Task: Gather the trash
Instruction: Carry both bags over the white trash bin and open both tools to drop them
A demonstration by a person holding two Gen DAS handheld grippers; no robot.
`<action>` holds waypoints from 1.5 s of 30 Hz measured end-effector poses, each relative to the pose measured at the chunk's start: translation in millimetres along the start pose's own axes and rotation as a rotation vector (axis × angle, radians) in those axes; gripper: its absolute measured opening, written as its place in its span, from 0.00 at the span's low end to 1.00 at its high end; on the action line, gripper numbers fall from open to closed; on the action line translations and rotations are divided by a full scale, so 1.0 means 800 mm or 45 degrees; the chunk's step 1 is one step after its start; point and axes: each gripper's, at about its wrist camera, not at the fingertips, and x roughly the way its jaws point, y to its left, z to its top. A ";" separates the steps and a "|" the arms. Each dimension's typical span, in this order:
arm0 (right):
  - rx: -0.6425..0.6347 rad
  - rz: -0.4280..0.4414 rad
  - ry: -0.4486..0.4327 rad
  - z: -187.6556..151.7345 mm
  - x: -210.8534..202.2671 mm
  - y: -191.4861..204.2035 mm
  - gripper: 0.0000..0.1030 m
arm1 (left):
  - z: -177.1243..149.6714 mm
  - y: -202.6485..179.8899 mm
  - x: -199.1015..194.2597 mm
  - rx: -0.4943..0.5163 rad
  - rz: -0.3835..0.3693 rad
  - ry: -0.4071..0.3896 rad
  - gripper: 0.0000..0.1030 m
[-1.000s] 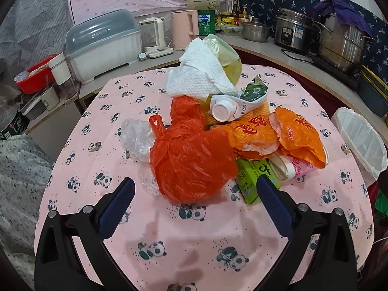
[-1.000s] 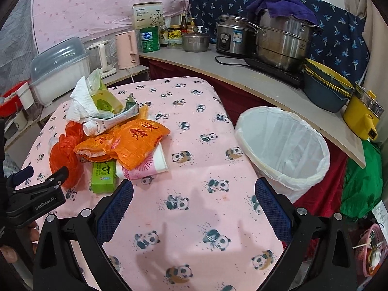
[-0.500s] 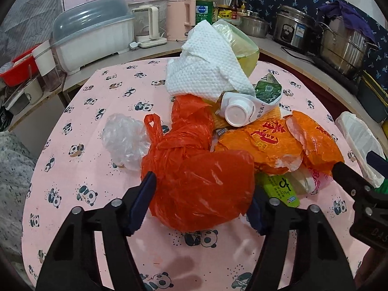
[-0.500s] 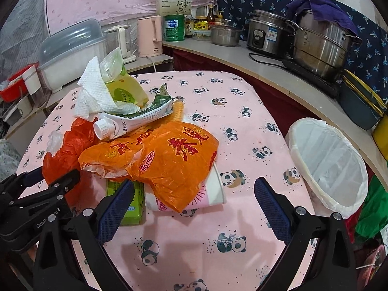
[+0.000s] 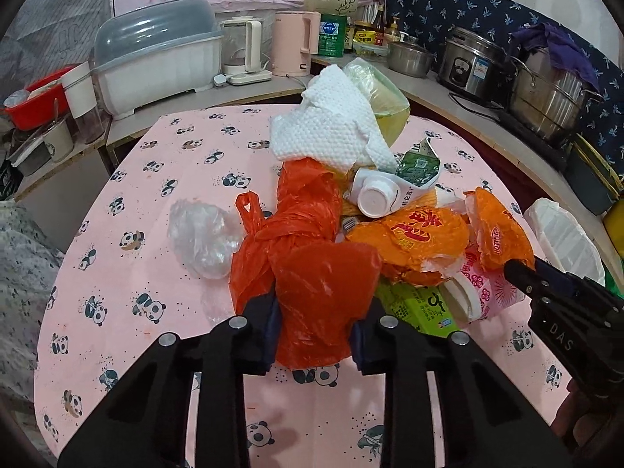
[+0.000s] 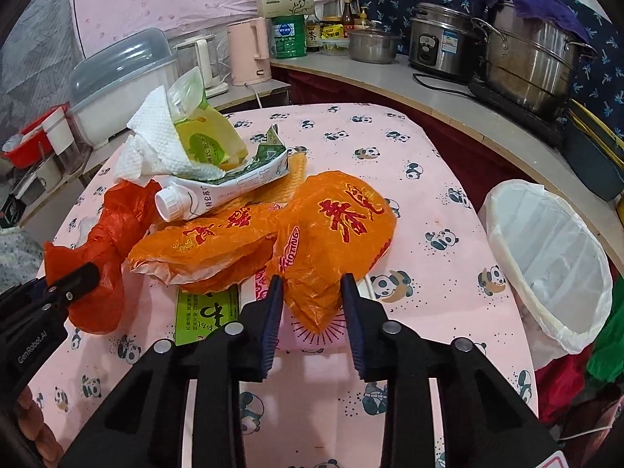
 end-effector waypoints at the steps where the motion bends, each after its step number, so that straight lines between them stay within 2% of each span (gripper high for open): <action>1: 0.010 0.003 -0.012 0.001 -0.005 -0.003 0.23 | 0.001 -0.001 -0.006 0.000 -0.003 -0.011 0.26; 15: 0.140 -0.022 -0.217 0.013 -0.102 -0.070 0.21 | 0.015 -0.045 -0.098 0.029 -0.081 -0.177 0.25; 25: 0.240 -0.100 -0.295 0.005 -0.144 -0.144 0.21 | 0.017 -0.146 -0.130 0.163 -0.239 -0.208 0.25; 32: 0.352 -0.214 -0.285 -0.018 -0.148 -0.227 0.21 | 0.020 -0.249 -0.114 0.310 -0.423 -0.149 0.25; 38: 0.463 -0.269 -0.262 -0.035 -0.144 -0.294 0.22 | 0.024 -0.326 -0.085 0.395 -0.585 -0.085 0.25; 45: 0.538 -0.292 -0.220 -0.044 -0.123 -0.340 0.23 | 0.023 -0.394 -0.037 0.471 -0.665 -0.013 0.25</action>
